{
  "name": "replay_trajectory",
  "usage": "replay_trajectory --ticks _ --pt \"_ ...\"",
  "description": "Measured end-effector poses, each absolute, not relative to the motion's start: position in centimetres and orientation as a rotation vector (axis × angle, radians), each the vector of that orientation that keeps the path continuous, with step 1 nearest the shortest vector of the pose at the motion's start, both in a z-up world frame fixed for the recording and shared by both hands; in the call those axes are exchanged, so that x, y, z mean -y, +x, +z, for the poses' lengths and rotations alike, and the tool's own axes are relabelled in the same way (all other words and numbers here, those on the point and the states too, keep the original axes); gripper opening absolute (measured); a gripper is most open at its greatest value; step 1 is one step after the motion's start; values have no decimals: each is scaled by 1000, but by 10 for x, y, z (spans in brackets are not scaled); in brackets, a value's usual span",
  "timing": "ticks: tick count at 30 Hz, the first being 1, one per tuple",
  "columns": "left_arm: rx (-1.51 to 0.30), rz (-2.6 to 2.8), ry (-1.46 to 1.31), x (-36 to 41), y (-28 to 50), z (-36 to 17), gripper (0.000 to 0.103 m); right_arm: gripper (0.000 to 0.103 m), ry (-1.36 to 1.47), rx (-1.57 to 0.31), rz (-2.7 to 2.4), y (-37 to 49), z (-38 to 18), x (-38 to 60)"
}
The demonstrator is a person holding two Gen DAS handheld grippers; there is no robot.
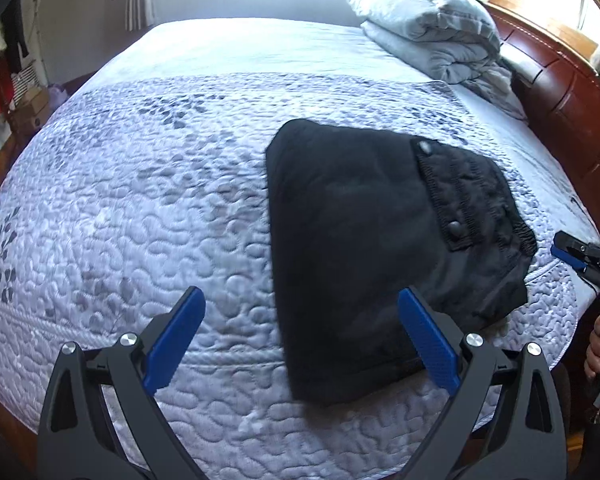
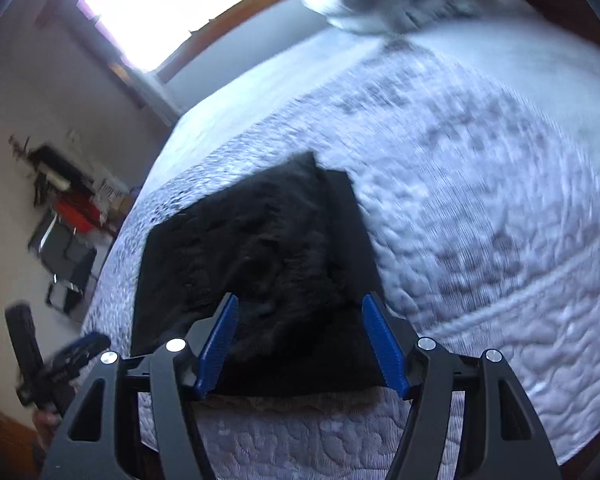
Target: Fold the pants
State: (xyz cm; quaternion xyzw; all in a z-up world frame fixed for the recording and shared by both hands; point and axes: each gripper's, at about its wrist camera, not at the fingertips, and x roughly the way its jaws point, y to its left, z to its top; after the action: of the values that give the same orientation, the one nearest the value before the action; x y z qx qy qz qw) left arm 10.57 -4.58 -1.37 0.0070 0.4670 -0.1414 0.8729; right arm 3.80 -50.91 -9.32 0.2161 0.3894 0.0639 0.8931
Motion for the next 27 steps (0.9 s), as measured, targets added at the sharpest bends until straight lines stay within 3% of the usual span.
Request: replay_trajectory --ticks 7,19,27 --pt "-973 -339 45 75 112 -14 97 66 320 -825 184 63 -87 471" --pt "-1119 -354 -25 78 136 -72 99 66 341 -891 179 72 -118 471" --pt "-1141 -358 -58 74 138 -75 100 66 331 -908 183 78 -123 472"
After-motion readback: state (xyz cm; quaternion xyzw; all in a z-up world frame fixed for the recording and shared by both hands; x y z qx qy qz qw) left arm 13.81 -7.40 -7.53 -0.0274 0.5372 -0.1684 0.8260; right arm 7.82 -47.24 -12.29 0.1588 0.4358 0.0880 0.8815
